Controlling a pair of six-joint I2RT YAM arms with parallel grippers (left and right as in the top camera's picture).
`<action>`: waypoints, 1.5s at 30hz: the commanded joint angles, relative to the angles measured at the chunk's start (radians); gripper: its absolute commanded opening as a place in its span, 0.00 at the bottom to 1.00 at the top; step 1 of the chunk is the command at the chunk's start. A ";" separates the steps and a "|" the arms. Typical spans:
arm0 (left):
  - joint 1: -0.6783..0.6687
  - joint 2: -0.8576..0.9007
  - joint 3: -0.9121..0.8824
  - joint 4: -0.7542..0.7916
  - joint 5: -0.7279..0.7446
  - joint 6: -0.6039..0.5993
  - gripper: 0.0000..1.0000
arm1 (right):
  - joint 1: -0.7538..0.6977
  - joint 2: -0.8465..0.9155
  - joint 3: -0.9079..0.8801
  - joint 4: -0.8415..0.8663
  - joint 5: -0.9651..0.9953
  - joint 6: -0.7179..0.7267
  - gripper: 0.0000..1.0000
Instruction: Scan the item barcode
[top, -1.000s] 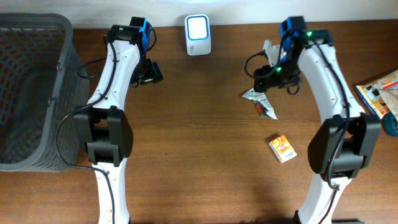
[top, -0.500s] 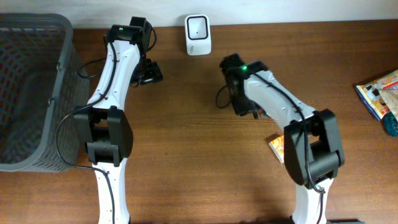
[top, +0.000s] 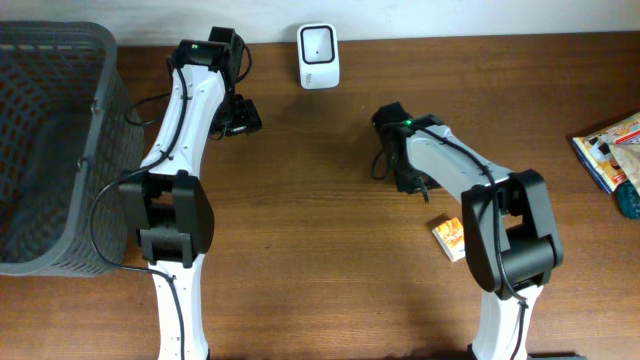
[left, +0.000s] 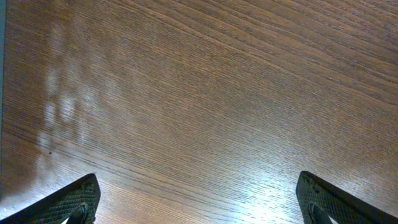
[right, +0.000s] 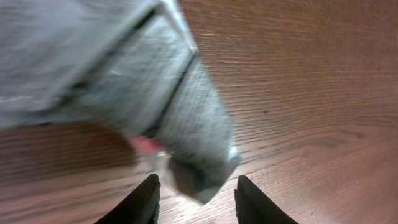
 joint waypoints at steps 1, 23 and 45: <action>-0.006 0.007 0.017 -0.001 -0.011 -0.009 0.99 | -0.035 -0.008 -0.028 0.034 -0.055 0.013 0.37; -0.006 0.007 0.017 -0.001 -0.011 -0.009 0.99 | -0.035 -0.010 0.320 -0.256 -1.038 -0.212 0.04; -0.003 0.007 0.017 -0.001 -0.011 -0.009 0.99 | -0.349 -0.015 -0.049 -0.037 -0.931 -0.065 0.47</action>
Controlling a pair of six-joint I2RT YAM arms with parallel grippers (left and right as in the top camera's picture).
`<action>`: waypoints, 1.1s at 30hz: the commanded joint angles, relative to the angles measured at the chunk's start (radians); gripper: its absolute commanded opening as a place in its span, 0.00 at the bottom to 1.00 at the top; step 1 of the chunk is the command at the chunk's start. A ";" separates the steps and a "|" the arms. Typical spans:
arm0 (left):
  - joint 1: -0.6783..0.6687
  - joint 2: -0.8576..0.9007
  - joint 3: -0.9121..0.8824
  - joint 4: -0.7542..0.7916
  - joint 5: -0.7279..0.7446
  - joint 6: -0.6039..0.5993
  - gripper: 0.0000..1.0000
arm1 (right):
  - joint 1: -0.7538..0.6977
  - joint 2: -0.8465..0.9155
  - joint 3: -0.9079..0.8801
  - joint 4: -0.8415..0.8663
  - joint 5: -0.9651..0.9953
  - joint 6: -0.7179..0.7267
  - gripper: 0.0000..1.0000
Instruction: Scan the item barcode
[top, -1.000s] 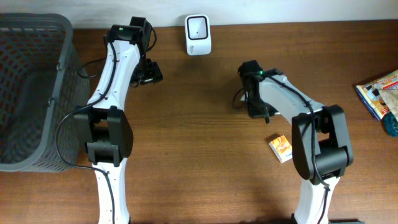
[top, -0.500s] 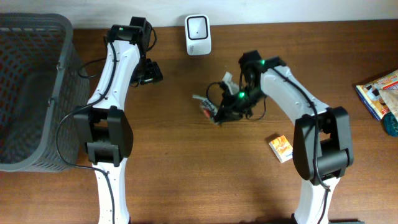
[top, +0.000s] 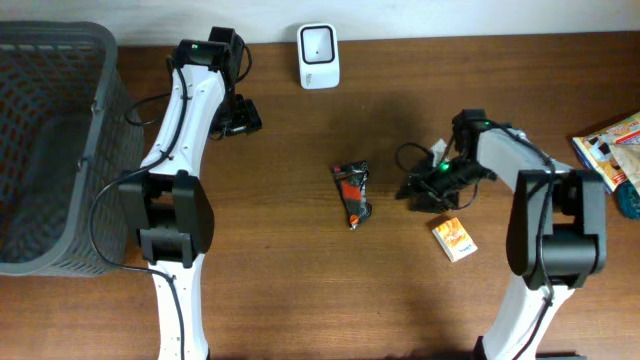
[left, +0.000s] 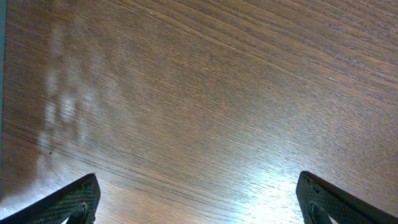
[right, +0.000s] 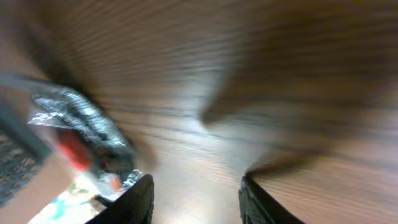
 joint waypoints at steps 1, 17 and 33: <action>-0.003 0.007 0.017 -0.001 -0.011 -0.009 0.99 | -0.005 -0.011 0.115 -0.102 0.196 -0.093 0.49; -0.003 0.007 0.017 -0.001 -0.011 -0.009 0.99 | 0.597 0.058 0.317 -0.096 0.719 -0.106 0.54; -0.003 0.007 0.017 -0.001 -0.011 -0.009 0.99 | 0.615 0.092 0.281 -0.023 0.782 0.003 0.34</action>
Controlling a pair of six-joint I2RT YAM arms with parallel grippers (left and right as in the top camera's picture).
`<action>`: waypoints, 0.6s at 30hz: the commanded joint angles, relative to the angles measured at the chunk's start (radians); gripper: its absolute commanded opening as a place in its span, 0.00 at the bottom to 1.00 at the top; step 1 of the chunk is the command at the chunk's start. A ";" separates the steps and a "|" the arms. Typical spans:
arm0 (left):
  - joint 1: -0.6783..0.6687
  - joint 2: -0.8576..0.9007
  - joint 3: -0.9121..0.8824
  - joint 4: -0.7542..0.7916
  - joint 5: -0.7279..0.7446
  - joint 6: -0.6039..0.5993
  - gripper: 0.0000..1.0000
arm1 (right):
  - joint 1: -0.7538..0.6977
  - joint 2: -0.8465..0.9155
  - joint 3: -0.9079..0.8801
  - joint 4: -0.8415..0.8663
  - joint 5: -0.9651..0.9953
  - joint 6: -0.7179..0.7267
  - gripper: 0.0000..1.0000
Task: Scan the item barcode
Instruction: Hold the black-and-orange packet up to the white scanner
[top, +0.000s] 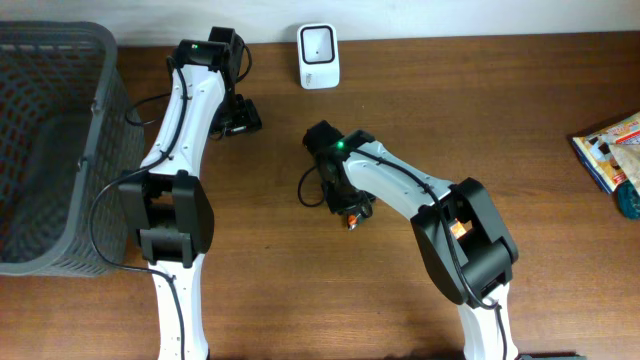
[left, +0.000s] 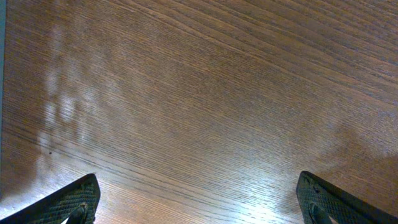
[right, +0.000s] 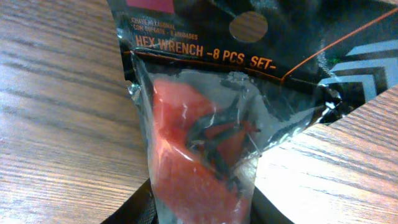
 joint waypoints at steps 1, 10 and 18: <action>-0.003 0.007 0.016 -0.001 -0.011 -0.009 0.99 | -0.016 0.011 0.074 -0.008 0.036 0.025 0.34; -0.004 0.007 0.016 -0.001 -0.011 -0.009 0.99 | -0.219 0.011 0.449 0.233 -0.240 0.025 0.29; -0.004 0.007 0.016 -0.001 -0.011 -0.009 0.99 | -0.216 0.144 0.465 0.693 -0.283 0.227 0.29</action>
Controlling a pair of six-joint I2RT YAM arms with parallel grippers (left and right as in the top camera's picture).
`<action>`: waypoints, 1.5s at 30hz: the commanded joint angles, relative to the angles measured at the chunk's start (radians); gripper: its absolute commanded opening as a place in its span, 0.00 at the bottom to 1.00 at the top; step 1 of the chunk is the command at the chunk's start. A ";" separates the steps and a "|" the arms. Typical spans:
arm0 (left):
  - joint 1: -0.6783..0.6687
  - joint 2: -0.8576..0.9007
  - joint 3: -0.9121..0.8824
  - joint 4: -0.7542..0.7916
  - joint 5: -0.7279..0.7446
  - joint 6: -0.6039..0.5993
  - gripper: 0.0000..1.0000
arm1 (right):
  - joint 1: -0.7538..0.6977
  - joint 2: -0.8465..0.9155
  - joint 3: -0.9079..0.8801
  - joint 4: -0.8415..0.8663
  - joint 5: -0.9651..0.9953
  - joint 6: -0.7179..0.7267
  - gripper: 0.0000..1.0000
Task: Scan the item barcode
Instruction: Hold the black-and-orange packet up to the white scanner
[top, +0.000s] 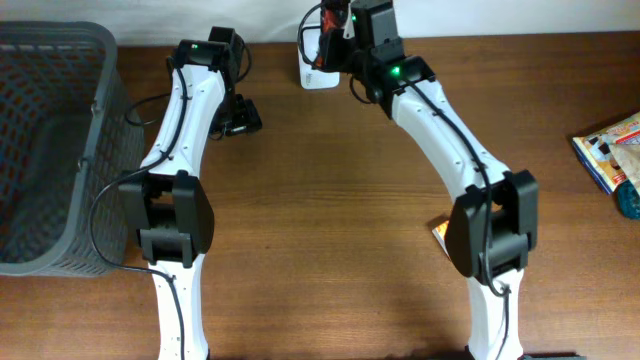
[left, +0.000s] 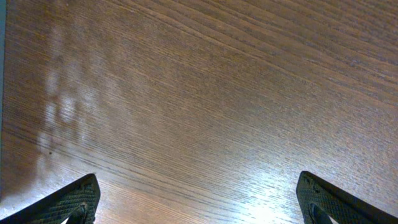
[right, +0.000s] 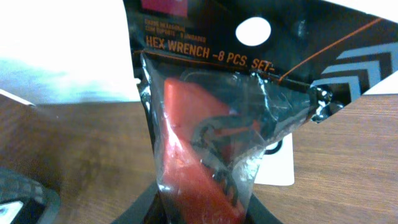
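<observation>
My right gripper (right: 203, 210) is shut on a hex wrench packet (right: 205, 143), a clear bag with a red holder and a black header card. In the overhead view the packet (top: 333, 18) is held up at the table's back edge, right at the white barcode scanner (top: 312, 62). Behind the packet, the scanner (right: 278, 167) shows as a white block. My left gripper (left: 202, 208) hangs open over bare wood, nothing between its fingers. From overhead, the left gripper (top: 242, 116) is left of the scanner.
A grey mesh basket (top: 50, 150) fills the left end of the table. A small orange box (top: 438, 231) lies partly under the right arm. Colourful packets (top: 605, 150) sit at the right edge. A dark object (right: 18, 202) shows low left in the right wrist view.
The right gripper was down on the packet lying mid-table. Now it holds the packet raised at the back of the table, in front of the scanner. The left arm has not moved.
At first the right arm stood mid-table, its wrist view blurred. Then the packet lay bare on the wood with the gripper off to the right, near the orange box. Then the gripper sat over the packet, and now holds it at the scanner. The left gripper stayed open.
</observation>
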 joint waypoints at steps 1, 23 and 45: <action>-0.004 0.007 0.015 0.000 -0.011 -0.009 0.99 | 0.005 0.116 0.012 0.100 -0.026 0.103 0.30; -0.003 0.007 0.015 0.000 -0.011 -0.009 0.99 | 0.020 0.199 0.105 -0.426 0.031 -0.278 0.47; -0.005 0.007 0.015 0.000 -0.011 -0.009 0.99 | 0.000 0.170 0.079 -0.488 0.092 -0.126 0.32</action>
